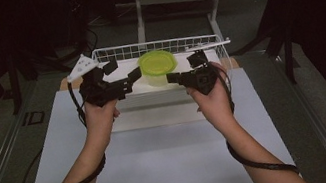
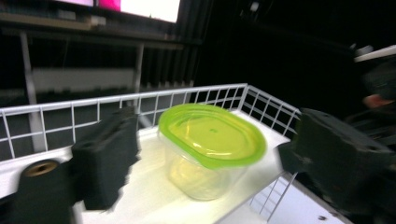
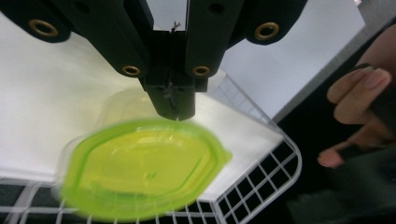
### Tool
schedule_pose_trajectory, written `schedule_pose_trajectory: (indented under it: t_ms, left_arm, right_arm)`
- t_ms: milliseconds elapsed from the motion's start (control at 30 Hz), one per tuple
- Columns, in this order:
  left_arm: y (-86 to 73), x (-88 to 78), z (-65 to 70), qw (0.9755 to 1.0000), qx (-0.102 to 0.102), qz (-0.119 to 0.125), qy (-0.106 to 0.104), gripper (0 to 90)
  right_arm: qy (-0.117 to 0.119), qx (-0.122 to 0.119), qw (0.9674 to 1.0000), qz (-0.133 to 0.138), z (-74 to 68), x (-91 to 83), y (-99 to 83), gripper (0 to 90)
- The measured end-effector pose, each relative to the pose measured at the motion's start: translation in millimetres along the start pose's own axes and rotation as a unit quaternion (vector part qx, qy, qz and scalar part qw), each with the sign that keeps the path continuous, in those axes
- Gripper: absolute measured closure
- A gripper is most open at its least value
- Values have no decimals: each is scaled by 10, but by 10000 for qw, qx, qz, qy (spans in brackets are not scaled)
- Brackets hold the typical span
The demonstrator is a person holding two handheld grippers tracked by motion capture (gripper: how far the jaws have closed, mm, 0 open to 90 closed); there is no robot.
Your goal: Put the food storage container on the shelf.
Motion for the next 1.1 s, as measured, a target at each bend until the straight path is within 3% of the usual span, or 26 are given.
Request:
schedule_pose_trajectory:
  t_ms: [67,100,167,267,367,433,533,767,967,1067,1100]
  left_arm:
    - [-85,-52,46,9999,31,105,8,19]
    - [-168,-114,85,9995,100,296,58,19]
    - [-212,-147,103,9991,166,365,123,19]
    - [-350,-289,199,9952,410,877,147,19]
    - [-422,-345,258,9937,537,970,157,19]
    - [-445,-345,280,9938,592,932,137,19]
    - [-549,-320,351,9947,787,640,173,19]
    - [-691,-271,433,9962,784,362,63,19]
    - [-793,-241,483,9966,788,175,-137,19]
    - [-847,-241,491,9962,851,104,-180,19]
    - [-863,-245,498,9961,848,95,-228,19]
  right_arm:
    - [-26,-6,9999,-103,9,120,-83,900]
    - [-44,-2,9999,-135,19,158,-99,900]
    - [-51,17,9999,-127,35,185,-107,900]
    - [-23,165,9998,-138,79,280,-119,900]
    - [-80,171,9997,-159,95,338,-115,900]
    - [-112,181,9996,-169,107,367,-104,900]
    - [-127,232,9995,-154,121,394,-77,900]
    - [-130,282,9995,-91,118,422,-25,900]
    - [81,376,9992,-84,78,404,-41,900]
    - [181,282,9994,-80,22,368,-76,897]
    - [261,145,9995,-43,-52,319,-121,855]
Point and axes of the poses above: each handheld gripper's, and its own axes: x roughly forward along the jaws, y roughly out of its top, z roughly to its right, the point moved 9 cm from there along x, roughly forward along the jaws, and after that the axes turned 7 degrees about -z, right-handed, at the moved point
